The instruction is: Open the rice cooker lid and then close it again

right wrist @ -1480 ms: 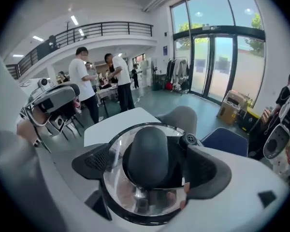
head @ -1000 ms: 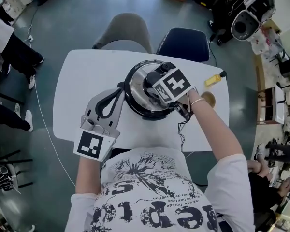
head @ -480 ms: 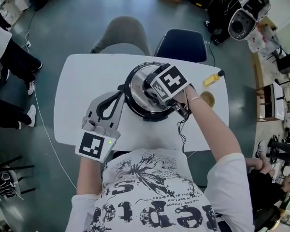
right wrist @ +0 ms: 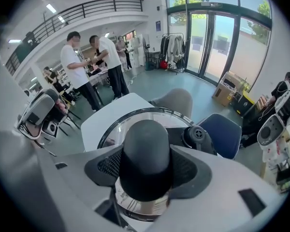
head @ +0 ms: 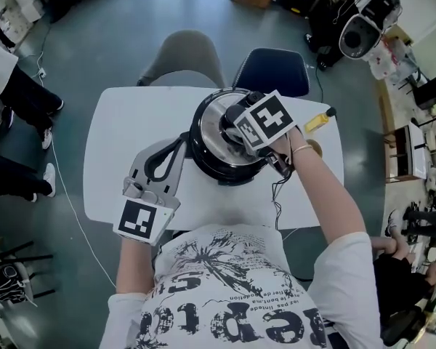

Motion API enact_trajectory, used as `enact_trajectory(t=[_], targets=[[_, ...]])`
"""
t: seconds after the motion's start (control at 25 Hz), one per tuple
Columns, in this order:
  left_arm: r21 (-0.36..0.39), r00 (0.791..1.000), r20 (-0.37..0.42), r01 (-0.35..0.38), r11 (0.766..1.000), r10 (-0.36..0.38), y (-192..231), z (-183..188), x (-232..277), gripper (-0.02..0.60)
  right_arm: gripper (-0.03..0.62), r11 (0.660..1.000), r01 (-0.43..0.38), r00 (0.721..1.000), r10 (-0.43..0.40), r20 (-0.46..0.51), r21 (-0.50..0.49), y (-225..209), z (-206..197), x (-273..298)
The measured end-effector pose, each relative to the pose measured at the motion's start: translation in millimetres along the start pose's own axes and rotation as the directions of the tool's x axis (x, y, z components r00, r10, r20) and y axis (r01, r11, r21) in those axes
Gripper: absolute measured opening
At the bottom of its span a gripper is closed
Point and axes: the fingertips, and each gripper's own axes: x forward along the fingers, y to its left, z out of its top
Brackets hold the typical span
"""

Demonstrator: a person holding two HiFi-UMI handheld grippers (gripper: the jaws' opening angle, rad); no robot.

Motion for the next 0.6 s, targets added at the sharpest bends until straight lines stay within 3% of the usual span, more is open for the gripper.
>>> enact_trajectory(t=[0.32,0.6], targets=[[-0.002,0.999,0.017,0.050,0.999,-0.050,-2.9,3.2,-9.3,0.012,0.291,0.999,0.035,0.999,-0.036,0.039,0.038,13.2,-22.8,-33.2],[-0.008,0.988,0.027,0.151,0.988,-0.151,-23.9,-3.2,-31.8,0.012,0.291,0.984,0.107,0.992,-0.116,0.056,0.145,30.8,-71.0,-59.6]])
